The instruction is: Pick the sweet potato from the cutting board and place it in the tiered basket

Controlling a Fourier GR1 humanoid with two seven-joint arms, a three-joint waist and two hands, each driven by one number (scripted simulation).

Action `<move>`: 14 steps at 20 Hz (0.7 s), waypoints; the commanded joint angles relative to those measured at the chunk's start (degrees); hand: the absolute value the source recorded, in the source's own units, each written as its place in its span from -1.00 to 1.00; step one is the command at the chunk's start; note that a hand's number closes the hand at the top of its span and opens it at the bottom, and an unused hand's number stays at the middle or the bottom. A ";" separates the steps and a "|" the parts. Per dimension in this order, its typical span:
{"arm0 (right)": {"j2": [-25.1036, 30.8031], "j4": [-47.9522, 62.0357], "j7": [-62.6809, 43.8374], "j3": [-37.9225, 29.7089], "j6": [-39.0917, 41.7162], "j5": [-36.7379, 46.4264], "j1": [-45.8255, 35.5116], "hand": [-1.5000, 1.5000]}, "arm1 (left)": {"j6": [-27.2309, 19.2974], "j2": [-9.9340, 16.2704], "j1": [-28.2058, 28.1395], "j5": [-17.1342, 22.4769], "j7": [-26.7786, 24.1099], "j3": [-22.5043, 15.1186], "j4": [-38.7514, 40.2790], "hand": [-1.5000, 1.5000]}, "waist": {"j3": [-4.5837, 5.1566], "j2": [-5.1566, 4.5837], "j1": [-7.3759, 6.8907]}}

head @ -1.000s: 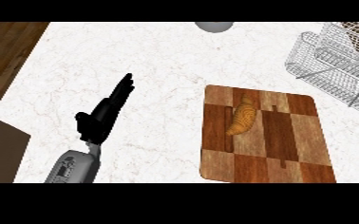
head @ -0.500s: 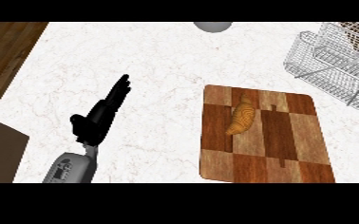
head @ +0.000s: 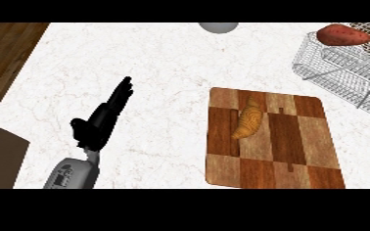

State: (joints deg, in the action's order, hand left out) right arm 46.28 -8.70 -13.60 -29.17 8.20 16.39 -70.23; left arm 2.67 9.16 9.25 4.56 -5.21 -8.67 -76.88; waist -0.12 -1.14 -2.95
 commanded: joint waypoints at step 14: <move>18.53 -4.03 13.74 -11.82 -16.30 -7.89 13.62 -1.00 | -0.18 -0.17 -2.90 -0.12 -1.64 1.04 -0.47 0.00 | -0.17 0.47 2.14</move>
State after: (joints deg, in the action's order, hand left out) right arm 60.48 -13.19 -4.59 -36.28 -9.99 12.61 -61.04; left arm 3.02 9.30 7.47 4.52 -6.59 -7.79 -76.64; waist -0.21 -0.86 -1.27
